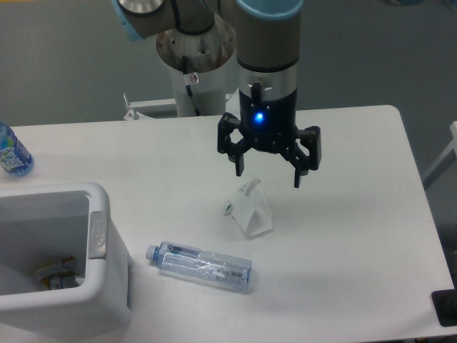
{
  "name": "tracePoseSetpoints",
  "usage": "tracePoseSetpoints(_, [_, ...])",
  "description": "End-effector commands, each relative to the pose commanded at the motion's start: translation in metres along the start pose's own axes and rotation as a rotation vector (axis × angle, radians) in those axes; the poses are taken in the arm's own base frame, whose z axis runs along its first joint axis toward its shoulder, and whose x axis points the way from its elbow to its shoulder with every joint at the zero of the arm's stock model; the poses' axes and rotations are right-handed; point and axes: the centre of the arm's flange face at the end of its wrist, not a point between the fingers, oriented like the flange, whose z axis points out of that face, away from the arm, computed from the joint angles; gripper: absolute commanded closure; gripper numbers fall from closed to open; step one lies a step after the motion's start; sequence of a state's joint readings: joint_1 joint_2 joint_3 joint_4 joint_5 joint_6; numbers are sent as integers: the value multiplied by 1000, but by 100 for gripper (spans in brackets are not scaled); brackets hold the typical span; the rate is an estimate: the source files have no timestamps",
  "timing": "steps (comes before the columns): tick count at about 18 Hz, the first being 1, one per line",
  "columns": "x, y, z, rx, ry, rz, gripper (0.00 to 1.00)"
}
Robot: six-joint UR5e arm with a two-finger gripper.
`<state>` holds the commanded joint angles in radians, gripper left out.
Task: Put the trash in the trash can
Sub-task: 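Lower the open gripper onto the clear plastic wedge packaging and close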
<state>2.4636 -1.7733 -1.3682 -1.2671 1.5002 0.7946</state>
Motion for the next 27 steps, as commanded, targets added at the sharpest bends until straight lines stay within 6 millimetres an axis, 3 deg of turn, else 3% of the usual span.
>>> tracePoseSetpoints(6, [14,18,41,-64,36,9,0])
tracePoseSetpoints(10, [31,37,91,-114,86,-2,0])
tracePoseSetpoints(13, [55,58,131,-125,102,4,0])
tracePoseSetpoints(18, [86,75,197,-161,142,36,0])
tracePoseSetpoints(23, [81,79,238,-232,146,42,0])
tracePoseSetpoints(27, [79,80,244,-250,135,48,0])
